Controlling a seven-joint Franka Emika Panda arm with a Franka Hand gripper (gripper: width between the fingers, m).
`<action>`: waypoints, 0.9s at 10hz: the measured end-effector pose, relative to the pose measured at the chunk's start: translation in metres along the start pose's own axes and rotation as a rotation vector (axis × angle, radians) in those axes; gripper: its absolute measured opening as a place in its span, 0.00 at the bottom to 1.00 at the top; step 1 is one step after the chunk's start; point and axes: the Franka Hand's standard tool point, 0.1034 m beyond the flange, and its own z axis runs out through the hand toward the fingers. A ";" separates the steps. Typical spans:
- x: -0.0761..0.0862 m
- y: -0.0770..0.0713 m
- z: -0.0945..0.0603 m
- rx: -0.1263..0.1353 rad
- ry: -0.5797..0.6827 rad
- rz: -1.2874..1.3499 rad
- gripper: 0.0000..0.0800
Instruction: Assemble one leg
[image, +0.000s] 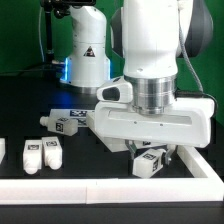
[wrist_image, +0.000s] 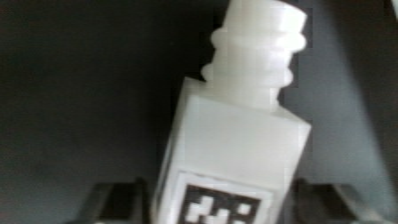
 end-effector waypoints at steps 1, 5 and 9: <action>0.000 0.000 0.000 0.000 0.000 0.000 0.35; 0.021 0.012 -0.042 0.005 -0.015 -0.150 0.35; 0.021 0.078 -0.113 -0.001 0.007 -0.242 0.35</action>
Offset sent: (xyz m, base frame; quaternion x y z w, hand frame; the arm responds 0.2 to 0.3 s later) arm 0.0212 -0.0151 0.0504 0.0223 -0.0323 -0.0510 0.9979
